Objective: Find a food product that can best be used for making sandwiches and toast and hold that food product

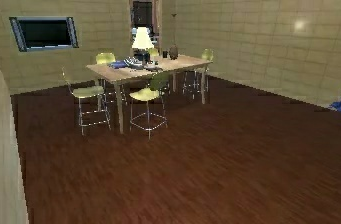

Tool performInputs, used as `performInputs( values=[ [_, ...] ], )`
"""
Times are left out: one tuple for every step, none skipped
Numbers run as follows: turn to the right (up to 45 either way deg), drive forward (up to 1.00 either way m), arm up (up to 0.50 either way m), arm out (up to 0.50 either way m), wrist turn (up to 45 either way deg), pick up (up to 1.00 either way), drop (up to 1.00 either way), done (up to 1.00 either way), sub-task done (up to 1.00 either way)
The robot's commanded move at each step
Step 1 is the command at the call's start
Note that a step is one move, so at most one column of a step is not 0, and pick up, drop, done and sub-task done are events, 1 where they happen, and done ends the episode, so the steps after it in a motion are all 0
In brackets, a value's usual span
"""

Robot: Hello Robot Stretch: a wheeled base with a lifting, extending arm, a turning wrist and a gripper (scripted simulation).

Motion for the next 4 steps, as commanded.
performInputs(
  values=[
    [0.0, 0.75, 0.00, 0.00, 0.0, 0.00, 0.00, 0.00, 0.00],
    [24.0, 0.00, 0.00, 0.00, 0.0, 0.00, 0.00, 0.00, 0.00],
    [0.0, 1.00, 0.00, 0.00, 0.0, 0.00, 0.00, 0.00, 0.00],
    [3.0, 0.00, 0.00, 0.00, 0.0, 0.00, 0.00, 0.00, 0.00]
  ],
)
